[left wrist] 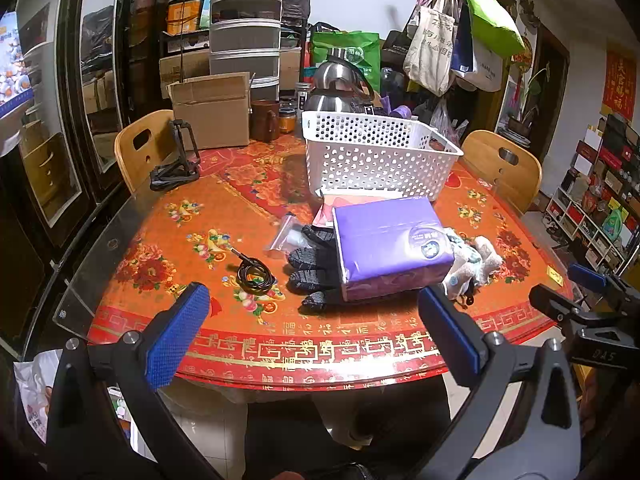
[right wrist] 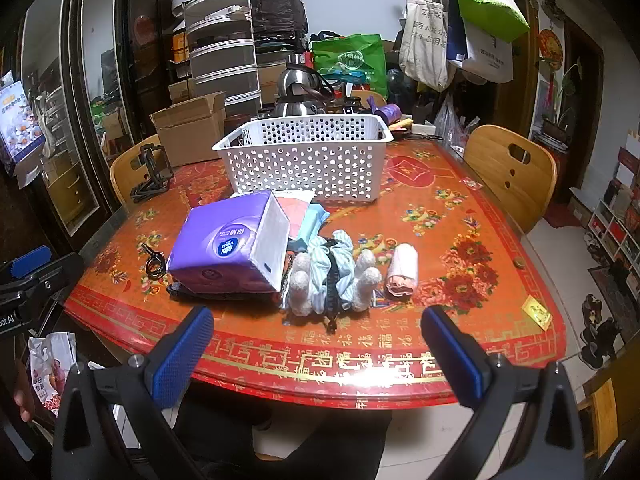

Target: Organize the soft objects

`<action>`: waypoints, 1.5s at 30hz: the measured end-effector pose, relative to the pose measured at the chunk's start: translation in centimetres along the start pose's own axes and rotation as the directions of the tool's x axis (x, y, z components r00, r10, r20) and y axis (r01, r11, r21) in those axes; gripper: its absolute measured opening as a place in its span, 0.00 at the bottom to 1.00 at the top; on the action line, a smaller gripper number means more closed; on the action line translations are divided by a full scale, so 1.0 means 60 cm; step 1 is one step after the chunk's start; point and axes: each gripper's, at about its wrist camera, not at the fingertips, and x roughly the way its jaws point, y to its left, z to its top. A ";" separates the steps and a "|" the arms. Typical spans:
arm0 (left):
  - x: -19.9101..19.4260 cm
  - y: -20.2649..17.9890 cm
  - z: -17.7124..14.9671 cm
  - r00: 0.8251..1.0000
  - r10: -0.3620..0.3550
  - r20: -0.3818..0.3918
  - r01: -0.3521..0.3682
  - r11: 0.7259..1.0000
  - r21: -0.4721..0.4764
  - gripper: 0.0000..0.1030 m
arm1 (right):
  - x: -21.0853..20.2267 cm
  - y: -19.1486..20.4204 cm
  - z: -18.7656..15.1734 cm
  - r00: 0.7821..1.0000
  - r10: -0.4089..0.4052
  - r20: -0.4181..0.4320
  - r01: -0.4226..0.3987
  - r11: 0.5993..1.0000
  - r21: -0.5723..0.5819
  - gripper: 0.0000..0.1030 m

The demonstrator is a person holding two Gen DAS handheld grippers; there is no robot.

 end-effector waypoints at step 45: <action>0.026 0.007 -0.003 0.997 0.071 0.043 -0.072 0.997 0.013 1.00 | 0.026 0.002 -0.006 0.999 0.034 0.026 -0.034 0.999 -0.001 1.00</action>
